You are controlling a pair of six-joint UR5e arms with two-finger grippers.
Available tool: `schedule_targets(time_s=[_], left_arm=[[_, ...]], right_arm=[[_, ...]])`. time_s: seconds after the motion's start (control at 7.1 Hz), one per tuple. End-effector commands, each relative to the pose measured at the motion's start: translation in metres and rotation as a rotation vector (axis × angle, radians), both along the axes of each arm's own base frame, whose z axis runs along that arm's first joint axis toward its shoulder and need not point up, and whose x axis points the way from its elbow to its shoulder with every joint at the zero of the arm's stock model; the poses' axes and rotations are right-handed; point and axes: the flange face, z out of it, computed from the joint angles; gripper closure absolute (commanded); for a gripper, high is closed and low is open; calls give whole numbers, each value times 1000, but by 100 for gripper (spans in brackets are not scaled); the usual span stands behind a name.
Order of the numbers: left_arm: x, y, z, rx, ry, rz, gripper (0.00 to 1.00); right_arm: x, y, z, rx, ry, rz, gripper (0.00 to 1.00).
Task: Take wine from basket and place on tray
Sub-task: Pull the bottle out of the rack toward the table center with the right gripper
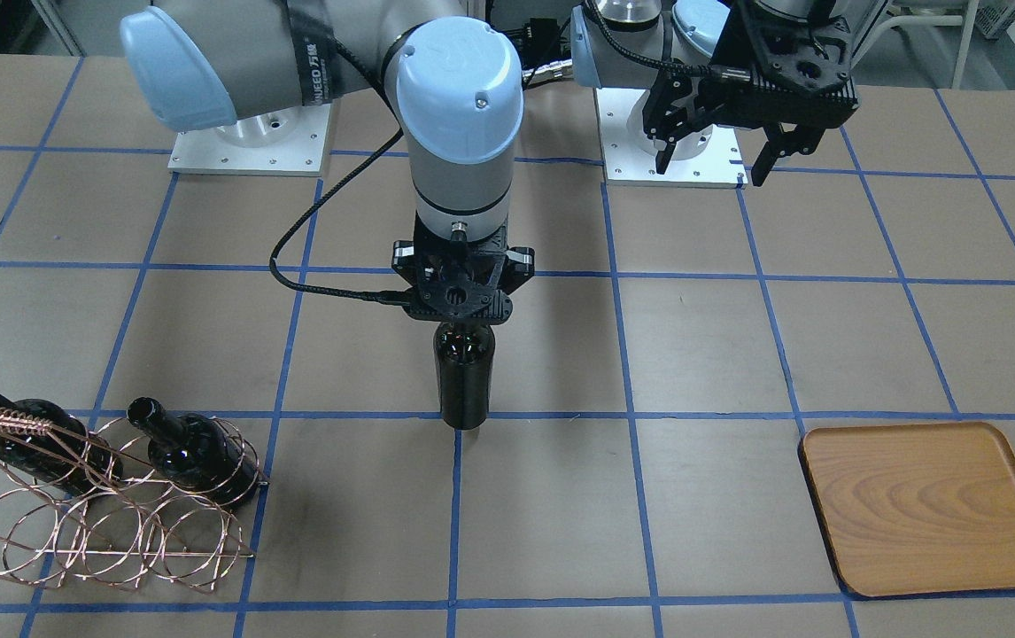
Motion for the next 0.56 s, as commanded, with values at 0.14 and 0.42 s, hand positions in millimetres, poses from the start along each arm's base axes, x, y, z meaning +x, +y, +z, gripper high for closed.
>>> schedule_targets(time_s=[0.14, 0.42], left_arm=[[0, 0, 0, -1, 0, 0, 0], [0, 0, 0, -1, 0, 0, 0]], right_arm=[[21, 16, -15, 30, 2, -11, 100], [20, 20, -18, 66, 8, -12, 100]])
